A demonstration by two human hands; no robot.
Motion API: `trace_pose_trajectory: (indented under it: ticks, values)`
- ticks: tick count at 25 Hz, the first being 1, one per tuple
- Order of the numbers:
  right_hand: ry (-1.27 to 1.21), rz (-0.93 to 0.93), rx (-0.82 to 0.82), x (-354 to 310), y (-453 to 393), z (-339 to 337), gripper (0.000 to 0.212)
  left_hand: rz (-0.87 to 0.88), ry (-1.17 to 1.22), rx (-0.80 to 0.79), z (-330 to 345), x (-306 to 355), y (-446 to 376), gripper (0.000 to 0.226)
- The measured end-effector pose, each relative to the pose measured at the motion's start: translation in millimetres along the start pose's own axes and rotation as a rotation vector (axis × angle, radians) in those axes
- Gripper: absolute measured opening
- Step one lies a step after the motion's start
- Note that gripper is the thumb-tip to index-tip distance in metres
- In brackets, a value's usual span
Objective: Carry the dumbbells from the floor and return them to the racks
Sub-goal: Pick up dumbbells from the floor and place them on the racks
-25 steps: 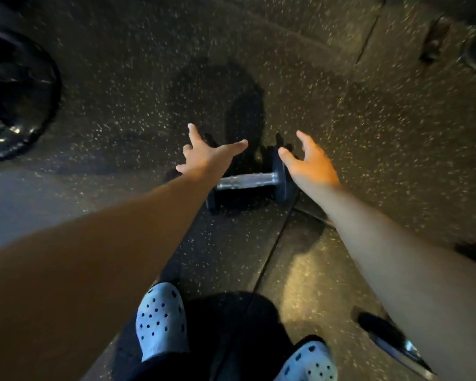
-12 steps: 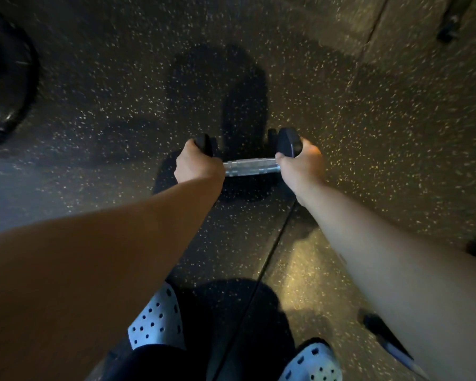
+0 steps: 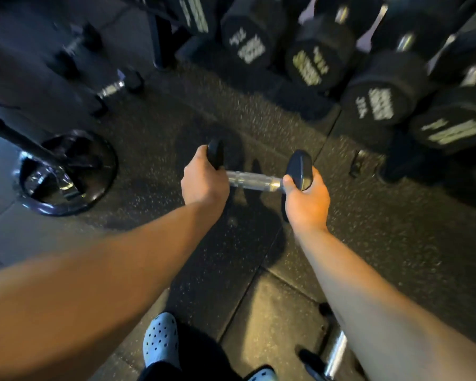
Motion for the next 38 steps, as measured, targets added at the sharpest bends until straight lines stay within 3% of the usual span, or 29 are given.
trace_pose_trajectory:
  ticks: [7,12,16,25,38]
  values:
    - [-0.068,-0.322,0.05,-255.8,129.5,-125.1,0.045,0.203,0.286,0.163,-189.0,216.7,155.0,0.033]
    - [-0.161,-0.509,0.096,-365.4,188.6,-178.9,0.045,0.379,0.358,0.328,-272.9,305.0,225.9,0.015]
    - [-0.173,-0.599,0.084,-405.8,200.9,-190.1,0.047,0.446,0.495,0.331,-296.5,327.5,237.8,0.018]
    - [-0.203,-0.644,0.008,-480.7,132.5,-118.3,0.046,0.366,0.576,0.363,-340.0,342.4,135.7,0.028]
    - [-0.22,-0.757,-0.024,-685.4,-54.9,19.1,0.044,0.369,0.57,0.485,-471.9,445.1,-109.8,0.025]
Point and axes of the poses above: each hand's wrist, its own y-axis away from the middle knuckle, its own z-axis out of the palm, x = y × z, the point moved 5 cm from there along -y, towards the middle knuckle, and after that the axes turned 11 degrees about -x, right-handed, at the moved point
